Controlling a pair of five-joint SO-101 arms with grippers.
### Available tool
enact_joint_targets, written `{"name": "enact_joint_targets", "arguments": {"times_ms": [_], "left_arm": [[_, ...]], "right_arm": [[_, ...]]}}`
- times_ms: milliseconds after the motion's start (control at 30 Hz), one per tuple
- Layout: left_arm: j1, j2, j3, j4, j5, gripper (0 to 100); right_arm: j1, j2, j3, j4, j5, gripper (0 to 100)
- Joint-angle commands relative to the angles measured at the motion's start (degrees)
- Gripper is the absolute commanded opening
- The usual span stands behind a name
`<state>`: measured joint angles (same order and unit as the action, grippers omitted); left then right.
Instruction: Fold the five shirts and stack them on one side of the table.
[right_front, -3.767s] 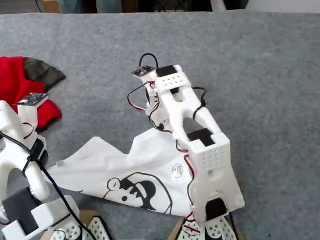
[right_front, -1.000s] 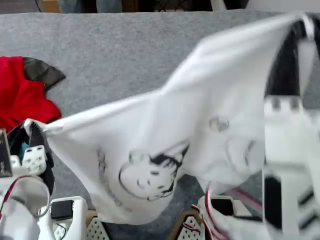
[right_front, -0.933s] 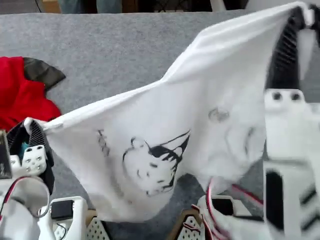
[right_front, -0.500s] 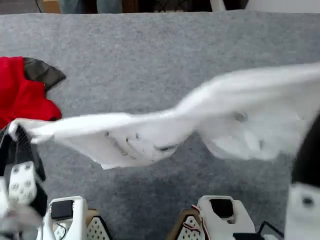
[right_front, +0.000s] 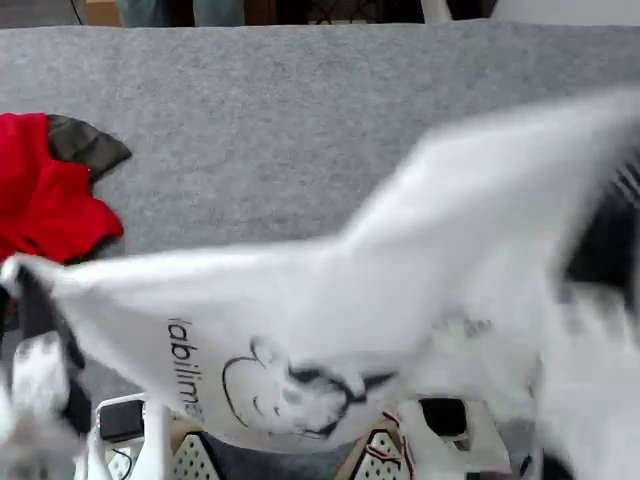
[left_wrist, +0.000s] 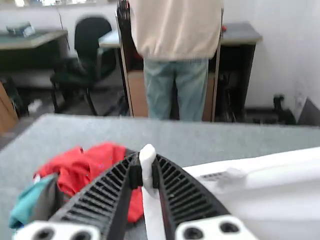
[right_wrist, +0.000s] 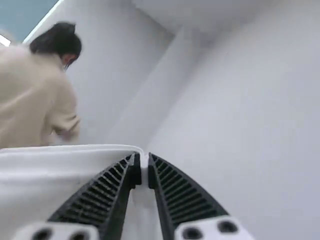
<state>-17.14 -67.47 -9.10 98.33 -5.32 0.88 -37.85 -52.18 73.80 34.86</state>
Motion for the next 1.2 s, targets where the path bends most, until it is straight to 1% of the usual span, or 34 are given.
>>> {"name": "enact_joint_targets", "arguments": {"times_ms": [0, 67, 133, 233, 300, 333, 367, 400, 467, 533, 667, 767, 867, 933, 1067, 1133, 1167], "left_arm": [[-0.3, 0.8, 19.3, -10.6, 0.4, 3], [-0.3, 0.8, 32.4, -23.2, 0.4, 3], [-0.3, 0.9, 45.1, -39.2, 0.4, 3], [1.5, 2.7, 62.3, -67.4, 0.1, 3], [2.5, 6.4, 69.1, -84.4, 0.1, 3], [2.9, 9.1, 70.5, -90.5, 0.1, 3], [3.2, 12.4, 70.2, -94.2, 0.1, 3], [3.7, 15.8, 68.7, -96.1, 0.1, 3], [4.1, 23.2, 62.7, -96.0, 0.1, 3], [4.3, 30.3, 55.7, -94.8, 0.0, 3], [4.1, 43.1, 40.4, -92.3, 0.0, 3], [4.4, 50.2, 29.8, -85.8, 0.0, 3], [4.4, 55.0, 21.6, -78.1, 0.0, 3], [4.4, 57.1, 18.6, -73.5, 0.0, 3], [4.4, 57.4, 17.9, -65.1, 0.0, 3], [4.4, 57.4, 17.9, -59.2, 0.0, 3], [4.4, 57.4, 17.9, -55.8, 0.0, 3]], "right_arm": [[0.8, 4.2, 14.1, -2.0, 0.5, 1.4], [0.6, 5.8, 23.2, -6.4, 0.5, 1.4], [0.5, 7.6, 33.0, -13.5, 0.3, 1.4], [0.5, 11.3, 48.1, -29.2, 0.1, 1.4], [0.5, 14.5, 56.6, -41.3, 0.1, 1.4], [0.5, 16.4, 59.6, -47.0, 0.1, 1.4], [0.5, 18.4, 61.8, -52.2, 0.0, 1.4], [0.5, 20.5, 62.9, -56.5, -0.3, 1.4], [0.5, 24.7, 62.4, -61.4, -2.5, 1.4], [0.6, 28.6, 58.7, -62.5, -5.8, 1.4], [0.8, 36.7, 46.5, -59.7, -10.1, 1.4], [0.8, 43.8, 36.3, -55.0, -11.6, 1.4], [0.9, 49.5, 26.6, -46.8, -12.0, 1.4], [0.9, 51.2, 21.2, -39.6, -12.0, 1.4], [0.9, 51.3, 14.6, -21.8, -11.7, 1.4], [0.7, 50.4, 12.7, -12.4, -11.3, 1.4], [0.6, 49.9, 12.4, -7.8, -9.8, 1.4]]}}
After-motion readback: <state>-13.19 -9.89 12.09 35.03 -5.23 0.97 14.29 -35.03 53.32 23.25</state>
